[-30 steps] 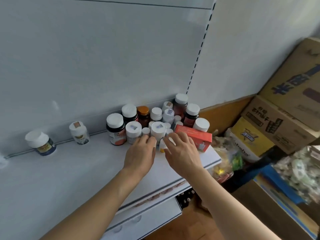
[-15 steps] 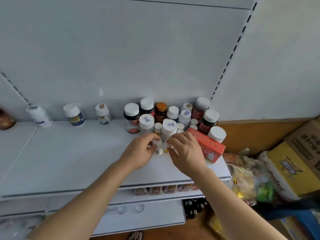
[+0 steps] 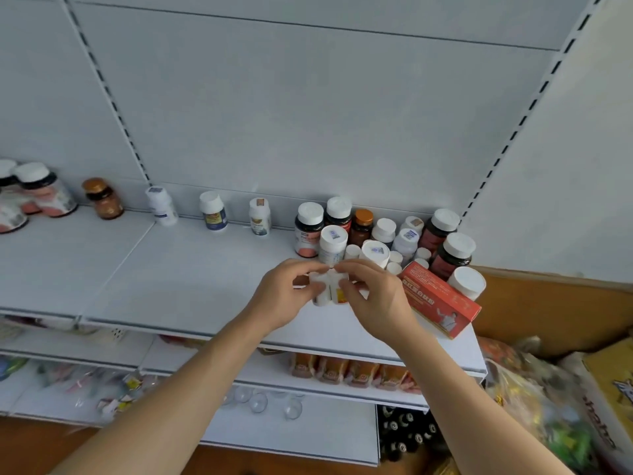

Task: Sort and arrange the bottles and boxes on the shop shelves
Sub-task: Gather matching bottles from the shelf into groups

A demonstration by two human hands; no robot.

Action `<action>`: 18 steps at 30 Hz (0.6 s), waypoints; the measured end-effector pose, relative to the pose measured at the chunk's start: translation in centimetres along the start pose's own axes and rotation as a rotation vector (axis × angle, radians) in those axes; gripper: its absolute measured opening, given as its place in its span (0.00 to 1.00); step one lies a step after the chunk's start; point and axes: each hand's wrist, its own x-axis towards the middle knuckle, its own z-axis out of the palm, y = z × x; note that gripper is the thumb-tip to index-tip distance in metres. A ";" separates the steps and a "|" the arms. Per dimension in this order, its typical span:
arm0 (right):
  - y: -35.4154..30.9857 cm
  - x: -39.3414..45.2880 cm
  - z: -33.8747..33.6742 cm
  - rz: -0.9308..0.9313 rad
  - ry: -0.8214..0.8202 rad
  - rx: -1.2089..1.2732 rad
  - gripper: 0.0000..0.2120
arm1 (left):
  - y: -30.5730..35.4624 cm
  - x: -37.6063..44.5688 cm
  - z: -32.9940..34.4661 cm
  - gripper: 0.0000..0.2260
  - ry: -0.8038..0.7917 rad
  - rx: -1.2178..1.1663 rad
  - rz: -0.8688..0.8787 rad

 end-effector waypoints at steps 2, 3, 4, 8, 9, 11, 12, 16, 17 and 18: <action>-0.6 0.1 0.5 0.048 -0.007 0.023 0.11 | 0.0 -0.5 -1.1 0.14 -0.007 -0.062 -0.022; -1.0 0.2 0.7 0.077 -0.013 0.038 0.10 | 0.1 -0.8 -1.6 0.14 -0.013 -0.087 -0.031; -1.5 0.4 1.0 0.103 -0.019 0.052 0.10 | 0.1 -1.0 -2.1 0.14 -0.013 -0.108 -0.035; -3.9 1.0 2.4 0.167 -0.020 0.106 0.10 | -0.2 -1.9 -4.1 0.12 0.006 -0.251 -0.112; -4.6 1.1 2.8 0.173 -0.019 0.117 0.11 | -0.3 -2.2 -4.7 0.12 0.003 -0.278 -0.136; -5.9 1.2 3.8 0.178 -0.026 0.124 0.11 | -0.7 -3.0 -6.0 0.12 -0.006 -0.292 -0.155; -6.6 1.2 4.3 0.179 -0.028 0.123 0.11 | -0.8 -3.4 -6.7 0.12 -0.009 -0.297 -0.151; -10.2 1.6 7.0 0.180 -0.039 0.126 0.09 | -1.7 -5.3 -10.4 0.13 0.024 -0.264 -0.109; -11.2 1.7 7.8 0.178 -0.046 0.123 0.09 | -2.0 -5.7 -11.5 0.12 0.051 -0.237 -0.093; -12.3 1.9 8.8 0.173 -0.052 0.118 0.08 | -2.3 -6.1 -12.7 0.12 0.082 -0.214 -0.079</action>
